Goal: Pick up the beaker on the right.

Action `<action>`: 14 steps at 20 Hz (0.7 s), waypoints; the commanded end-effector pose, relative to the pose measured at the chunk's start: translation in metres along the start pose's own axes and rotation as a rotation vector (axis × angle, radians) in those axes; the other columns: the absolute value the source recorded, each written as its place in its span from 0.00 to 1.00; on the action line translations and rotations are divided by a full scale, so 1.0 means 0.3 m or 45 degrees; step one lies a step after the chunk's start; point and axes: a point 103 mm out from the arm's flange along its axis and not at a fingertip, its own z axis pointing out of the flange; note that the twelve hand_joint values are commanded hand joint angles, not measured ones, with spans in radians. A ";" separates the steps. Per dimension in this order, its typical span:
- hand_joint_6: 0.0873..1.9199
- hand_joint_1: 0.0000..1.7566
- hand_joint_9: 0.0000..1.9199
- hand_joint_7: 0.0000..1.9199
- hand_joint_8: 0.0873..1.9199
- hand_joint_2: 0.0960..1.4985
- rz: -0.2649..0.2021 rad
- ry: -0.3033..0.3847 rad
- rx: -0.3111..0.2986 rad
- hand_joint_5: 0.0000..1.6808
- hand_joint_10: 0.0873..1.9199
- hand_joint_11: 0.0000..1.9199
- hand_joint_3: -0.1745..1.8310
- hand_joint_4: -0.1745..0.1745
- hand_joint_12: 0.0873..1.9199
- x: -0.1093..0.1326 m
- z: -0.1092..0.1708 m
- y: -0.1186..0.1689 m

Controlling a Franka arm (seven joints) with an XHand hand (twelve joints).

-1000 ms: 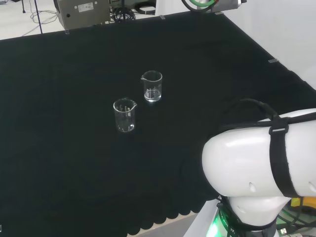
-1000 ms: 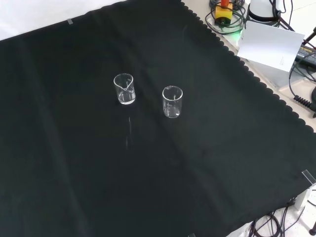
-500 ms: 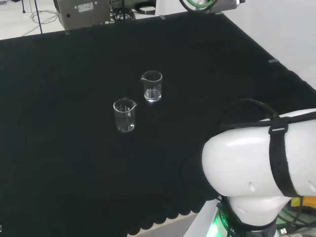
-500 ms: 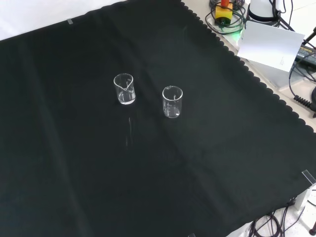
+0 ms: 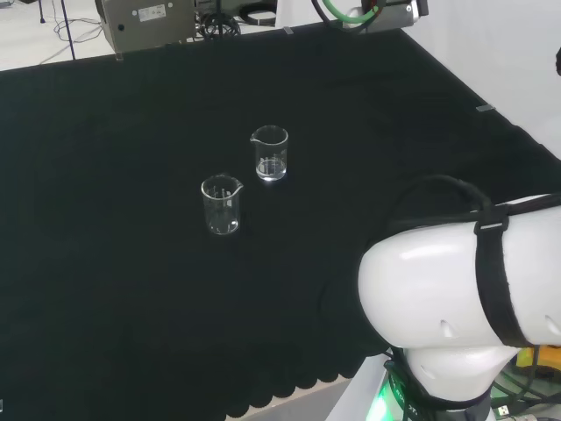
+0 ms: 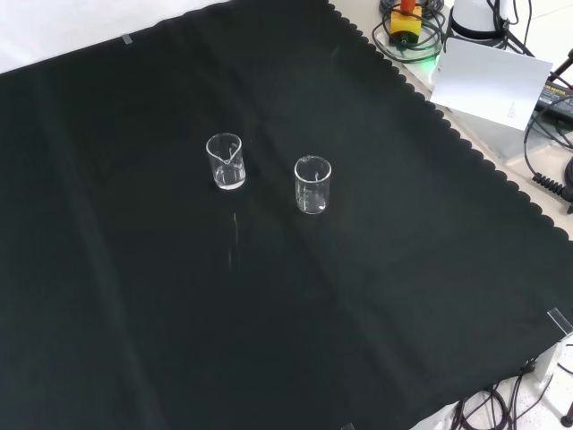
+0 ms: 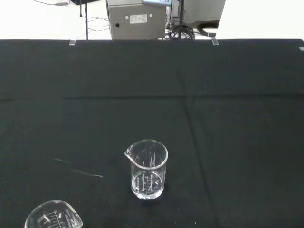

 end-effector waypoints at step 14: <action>0.00 0.12 0.12 0.07 0.28 0.79 0.006 0.133 0.043 0.17 0.34 0.00 0.21 0.44 0.70 -0.193 0.363 0.188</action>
